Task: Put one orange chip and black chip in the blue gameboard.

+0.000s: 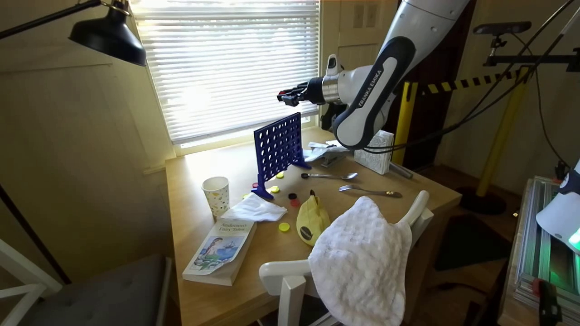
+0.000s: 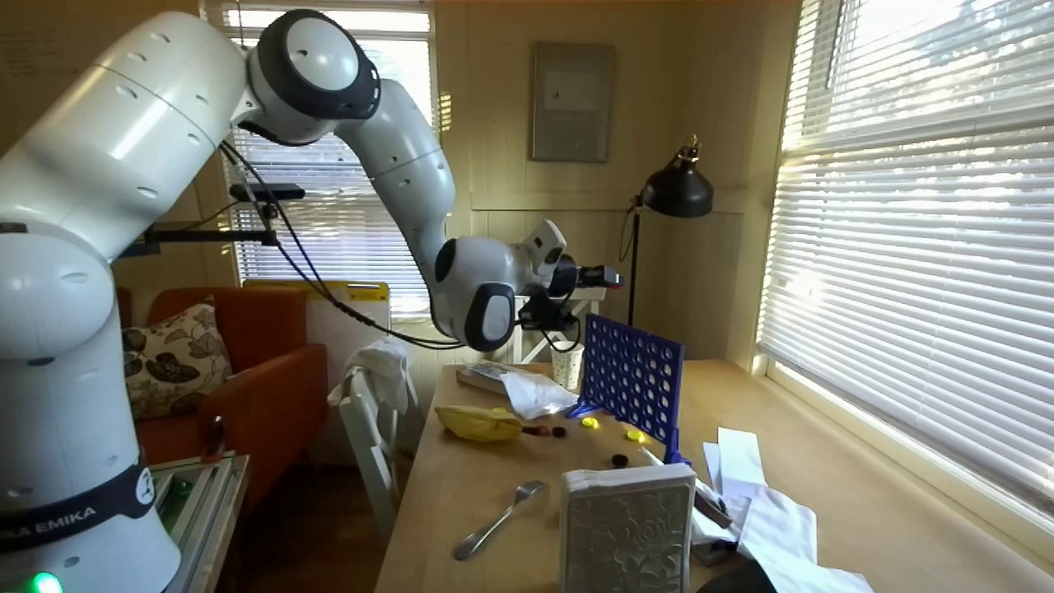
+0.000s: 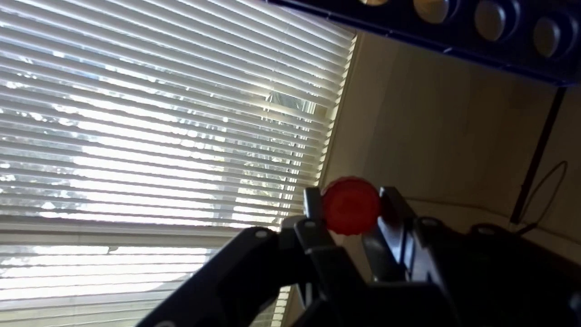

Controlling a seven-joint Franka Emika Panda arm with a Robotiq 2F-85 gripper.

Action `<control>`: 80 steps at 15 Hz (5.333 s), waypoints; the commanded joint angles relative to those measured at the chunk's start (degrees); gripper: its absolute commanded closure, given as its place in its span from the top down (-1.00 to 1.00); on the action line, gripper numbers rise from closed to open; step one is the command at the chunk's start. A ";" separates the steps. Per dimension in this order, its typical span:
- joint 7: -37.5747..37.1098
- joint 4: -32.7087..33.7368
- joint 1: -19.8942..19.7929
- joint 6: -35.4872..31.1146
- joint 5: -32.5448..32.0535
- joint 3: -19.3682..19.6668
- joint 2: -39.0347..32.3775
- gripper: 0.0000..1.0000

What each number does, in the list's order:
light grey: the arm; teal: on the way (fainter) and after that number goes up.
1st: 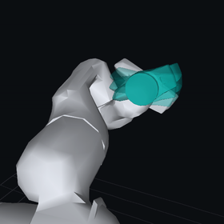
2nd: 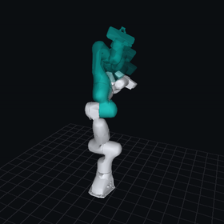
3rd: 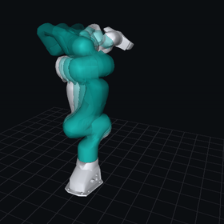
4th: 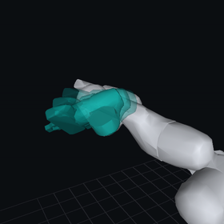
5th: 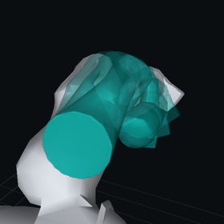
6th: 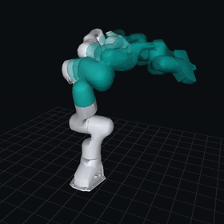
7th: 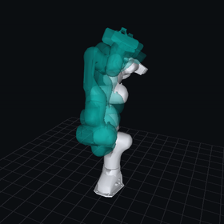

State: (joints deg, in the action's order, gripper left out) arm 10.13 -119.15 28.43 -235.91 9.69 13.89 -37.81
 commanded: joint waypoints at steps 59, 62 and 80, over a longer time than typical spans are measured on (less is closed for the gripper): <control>-2.13 13.00 -15.78 11.39 -9.51 -15.67 -8.84 -0.79; -1.90 12.27 -15.56 10.15 -9.67 -15.74 -8.10 -0.79; 0.86 9.32 -11.35 7.62 -1.21 -14.36 -6.13 -0.79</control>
State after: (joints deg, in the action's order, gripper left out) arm 9.65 -107.82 16.15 -227.01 6.08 -1.04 -45.43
